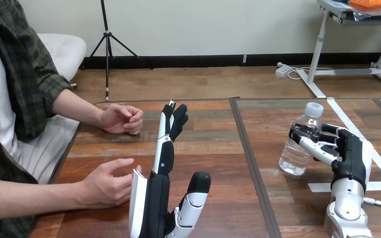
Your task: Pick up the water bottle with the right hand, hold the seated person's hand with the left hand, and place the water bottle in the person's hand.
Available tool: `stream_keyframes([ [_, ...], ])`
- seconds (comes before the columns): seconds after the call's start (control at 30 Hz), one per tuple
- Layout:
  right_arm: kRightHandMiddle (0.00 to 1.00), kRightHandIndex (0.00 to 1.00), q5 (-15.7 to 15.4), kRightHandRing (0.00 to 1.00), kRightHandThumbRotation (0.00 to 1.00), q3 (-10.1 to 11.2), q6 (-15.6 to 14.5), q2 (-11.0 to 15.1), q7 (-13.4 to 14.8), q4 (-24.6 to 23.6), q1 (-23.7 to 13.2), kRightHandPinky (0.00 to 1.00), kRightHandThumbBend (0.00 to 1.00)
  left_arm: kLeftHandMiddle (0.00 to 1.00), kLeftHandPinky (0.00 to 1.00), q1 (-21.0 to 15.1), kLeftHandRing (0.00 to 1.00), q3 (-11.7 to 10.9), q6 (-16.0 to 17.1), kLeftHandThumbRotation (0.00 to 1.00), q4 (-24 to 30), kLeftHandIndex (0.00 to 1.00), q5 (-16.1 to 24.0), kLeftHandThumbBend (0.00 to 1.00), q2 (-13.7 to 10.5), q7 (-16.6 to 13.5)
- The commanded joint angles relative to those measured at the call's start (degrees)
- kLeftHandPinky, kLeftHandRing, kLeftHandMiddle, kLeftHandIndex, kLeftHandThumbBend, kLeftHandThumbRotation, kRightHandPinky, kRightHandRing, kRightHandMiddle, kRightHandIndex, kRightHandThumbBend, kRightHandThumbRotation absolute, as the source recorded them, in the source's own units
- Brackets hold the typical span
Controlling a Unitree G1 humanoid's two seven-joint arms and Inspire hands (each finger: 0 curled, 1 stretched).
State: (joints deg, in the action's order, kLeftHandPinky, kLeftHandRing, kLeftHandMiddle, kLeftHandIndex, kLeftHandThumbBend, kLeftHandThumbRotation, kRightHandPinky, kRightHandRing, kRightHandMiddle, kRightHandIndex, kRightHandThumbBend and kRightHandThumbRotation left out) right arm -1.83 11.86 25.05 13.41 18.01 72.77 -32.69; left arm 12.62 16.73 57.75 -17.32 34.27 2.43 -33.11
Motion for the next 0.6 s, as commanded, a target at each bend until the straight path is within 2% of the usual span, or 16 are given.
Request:
stream_keyframes([
  [0.0, 0.57, 0.59, -0.19, 0.53, 0.0, -0.07, 1.89, -0.3, 0.59, 0.01, -4.46, 0.48, 0.72, 0.95, 0.9, 2.47, 0.92, 0.05, 0.21, 1.0, 1.43, 1.0, -0.22, 0.52, 0.79, -0.25],
  [0.17, 0.56, 0.59, -0.4, 0.52, 0.0, -0.17, 2.12, -0.29, 1.14, -0.01, -4.38, 0.46, 0.72, 0.95, 0.91, 2.57, 0.92, 0.52, 0.23, 1.0, 1.38, 1.0, -1.69, 0.52, 0.66, 0.84],
  [0.57, 0.56, 0.58, 0.11, 0.51, 0.0, 0.27, 2.59, -0.31, 0.87, 0.1, -4.23, 0.45, 0.72, 0.95, 0.94, 2.86, 0.93, 0.49, 0.23, 1.0, 1.63, 1.0, -1.56, 0.54, 0.94, 1.14],
])
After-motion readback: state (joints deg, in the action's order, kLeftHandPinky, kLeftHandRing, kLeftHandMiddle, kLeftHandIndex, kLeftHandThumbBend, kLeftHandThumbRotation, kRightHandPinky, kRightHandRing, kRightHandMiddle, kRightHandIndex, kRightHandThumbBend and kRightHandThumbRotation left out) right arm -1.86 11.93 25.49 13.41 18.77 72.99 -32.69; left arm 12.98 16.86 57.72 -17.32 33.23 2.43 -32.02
